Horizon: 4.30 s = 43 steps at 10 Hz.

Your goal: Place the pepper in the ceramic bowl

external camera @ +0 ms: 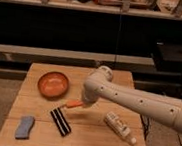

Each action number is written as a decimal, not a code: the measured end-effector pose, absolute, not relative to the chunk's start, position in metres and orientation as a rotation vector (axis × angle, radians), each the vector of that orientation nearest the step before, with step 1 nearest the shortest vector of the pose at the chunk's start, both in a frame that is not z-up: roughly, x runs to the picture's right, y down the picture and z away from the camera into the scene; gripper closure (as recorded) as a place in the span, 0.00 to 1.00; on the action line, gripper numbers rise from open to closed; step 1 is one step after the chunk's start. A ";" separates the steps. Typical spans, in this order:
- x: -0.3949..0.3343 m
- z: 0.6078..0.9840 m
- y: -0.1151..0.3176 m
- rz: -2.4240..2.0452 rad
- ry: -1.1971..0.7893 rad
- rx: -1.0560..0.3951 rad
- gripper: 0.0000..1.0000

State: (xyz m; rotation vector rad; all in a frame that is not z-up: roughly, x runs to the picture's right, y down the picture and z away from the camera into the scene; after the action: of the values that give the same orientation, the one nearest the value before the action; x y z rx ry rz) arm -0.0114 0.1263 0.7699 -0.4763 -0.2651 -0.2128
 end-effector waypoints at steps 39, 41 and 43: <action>-0.097 0.835 0.024 -0.260 -0.263 -0.464 1.00; -0.107 0.837 0.023 -0.273 -0.270 -0.460 1.00; -0.110 0.840 0.022 -0.279 -0.275 -0.453 1.00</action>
State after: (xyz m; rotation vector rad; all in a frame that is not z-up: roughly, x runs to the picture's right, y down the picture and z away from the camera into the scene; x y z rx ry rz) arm -0.1098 0.0216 0.8399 -0.4527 -0.2748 -0.2790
